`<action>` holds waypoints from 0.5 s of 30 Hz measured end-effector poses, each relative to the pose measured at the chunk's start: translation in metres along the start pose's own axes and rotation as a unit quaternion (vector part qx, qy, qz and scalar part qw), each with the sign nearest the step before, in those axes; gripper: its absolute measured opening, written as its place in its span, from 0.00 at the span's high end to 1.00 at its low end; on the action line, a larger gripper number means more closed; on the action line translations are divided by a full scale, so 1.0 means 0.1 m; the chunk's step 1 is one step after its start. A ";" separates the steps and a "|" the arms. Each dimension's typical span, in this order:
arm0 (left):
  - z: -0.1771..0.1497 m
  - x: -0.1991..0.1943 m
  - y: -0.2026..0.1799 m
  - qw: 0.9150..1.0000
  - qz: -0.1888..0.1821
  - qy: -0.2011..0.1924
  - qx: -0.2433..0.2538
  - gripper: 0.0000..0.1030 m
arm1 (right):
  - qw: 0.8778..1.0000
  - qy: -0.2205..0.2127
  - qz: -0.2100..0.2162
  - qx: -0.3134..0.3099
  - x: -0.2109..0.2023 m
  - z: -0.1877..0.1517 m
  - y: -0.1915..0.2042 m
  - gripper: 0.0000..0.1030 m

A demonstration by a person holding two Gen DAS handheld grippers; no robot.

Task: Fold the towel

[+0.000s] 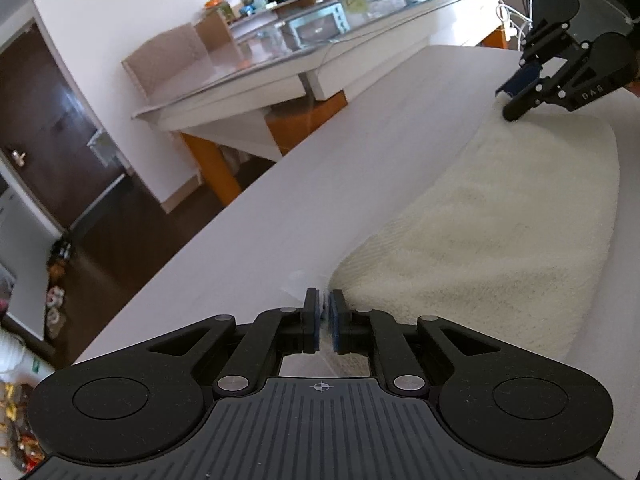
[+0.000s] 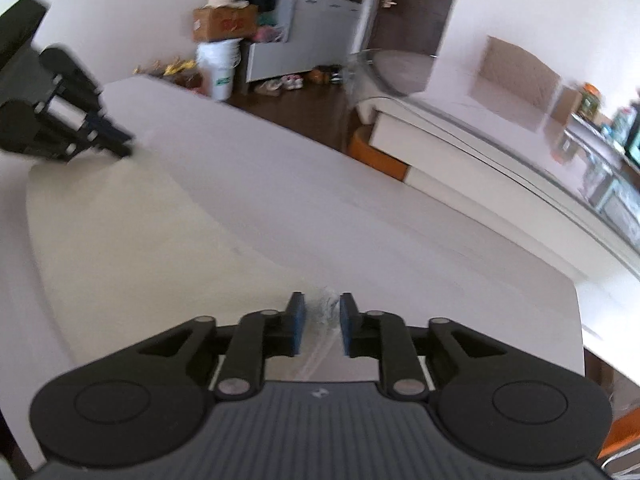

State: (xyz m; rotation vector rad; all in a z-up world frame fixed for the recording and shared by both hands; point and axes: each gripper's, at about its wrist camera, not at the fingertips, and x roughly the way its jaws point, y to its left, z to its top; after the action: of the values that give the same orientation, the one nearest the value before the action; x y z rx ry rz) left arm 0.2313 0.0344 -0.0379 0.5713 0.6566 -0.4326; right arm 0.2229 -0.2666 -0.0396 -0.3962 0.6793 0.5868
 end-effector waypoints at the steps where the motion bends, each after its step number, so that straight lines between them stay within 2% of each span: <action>1: -0.01 -0.03 0.01 1.000 0.010 -0.004 -0.004 0.60 | 1.000 0.000 -0.003 0.005 0.00 -0.01 -0.03 0.79; 2: -0.03 -0.06 0.03 1.000 0.015 -0.007 -0.008 0.54 | 1.000 0.000 -0.007 0.010 0.00 -0.02 -0.05 0.78; 7: -0.20 -0.33 0.19 0.997 0.048 -0.021 -0.060 0.54 | 0.999 -0.029 -0.020 0.024 -0.16 -0.03 -0.01 0.78; 10: -0.24 -0.42 0.16 0.996 0.038 -0.025 -0.073 0.54 | 0.998 -0.049 0.004 0.047 -0.33 -0.06 0.08 0.78; 13: -0.30 -0.44 0.00 0.998 0.017 -0.014 -0.060 0.54 | 0.997 -0.041 0.027 0.052 -0.46 -0.17 0.26 0.78; 15: -0.34 -0.43 -0.10 0.998 0.014 -0.007 -0.053 0.55 | 0.998 -0.033 0.027 0.054 -0.51 -0.24 0.33 0.78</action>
State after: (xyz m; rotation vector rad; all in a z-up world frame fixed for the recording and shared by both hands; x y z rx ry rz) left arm 0.1799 0.0558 -0.0344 0.4761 0.6533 -0.3731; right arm 0.1592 -0.2727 -0.0271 -0.2583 0.6576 0.6098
